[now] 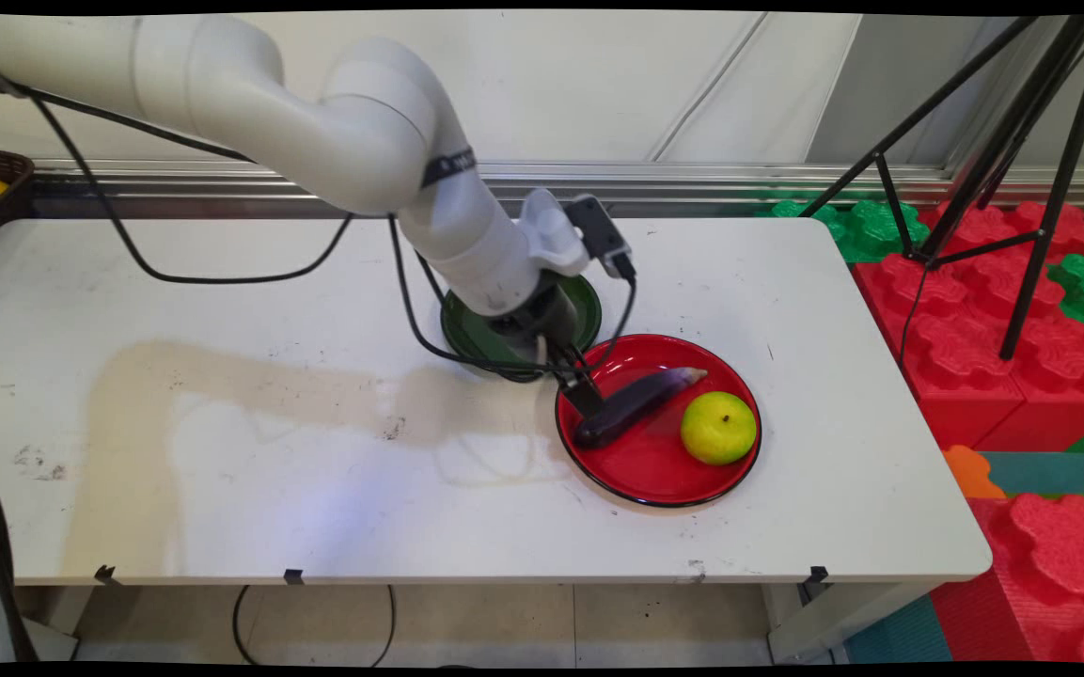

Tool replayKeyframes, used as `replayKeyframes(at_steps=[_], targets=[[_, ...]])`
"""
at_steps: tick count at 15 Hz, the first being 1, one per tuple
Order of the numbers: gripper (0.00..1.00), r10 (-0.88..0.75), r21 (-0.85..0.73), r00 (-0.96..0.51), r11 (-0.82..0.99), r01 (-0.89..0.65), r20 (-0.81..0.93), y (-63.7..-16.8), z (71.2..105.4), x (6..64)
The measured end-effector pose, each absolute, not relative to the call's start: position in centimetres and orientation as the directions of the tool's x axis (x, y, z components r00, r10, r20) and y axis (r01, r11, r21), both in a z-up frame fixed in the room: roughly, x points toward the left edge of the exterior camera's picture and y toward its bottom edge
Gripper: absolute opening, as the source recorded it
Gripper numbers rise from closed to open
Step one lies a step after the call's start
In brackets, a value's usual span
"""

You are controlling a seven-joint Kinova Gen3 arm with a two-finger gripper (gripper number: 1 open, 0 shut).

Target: Pick up the eggplant from the red plate

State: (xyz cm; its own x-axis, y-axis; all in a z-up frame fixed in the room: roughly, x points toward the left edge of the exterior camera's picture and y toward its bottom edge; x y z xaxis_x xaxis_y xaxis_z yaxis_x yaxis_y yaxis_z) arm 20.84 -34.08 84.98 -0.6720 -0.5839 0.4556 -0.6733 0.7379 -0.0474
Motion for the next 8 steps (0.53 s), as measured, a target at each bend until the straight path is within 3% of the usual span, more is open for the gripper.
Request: replayKeyframes(at_steps=[8], targets=[[1.0, -0.586, -0.036, -0.672, 0.741, -0.671, 0.452, -35.0, 82.3, 18.4]])
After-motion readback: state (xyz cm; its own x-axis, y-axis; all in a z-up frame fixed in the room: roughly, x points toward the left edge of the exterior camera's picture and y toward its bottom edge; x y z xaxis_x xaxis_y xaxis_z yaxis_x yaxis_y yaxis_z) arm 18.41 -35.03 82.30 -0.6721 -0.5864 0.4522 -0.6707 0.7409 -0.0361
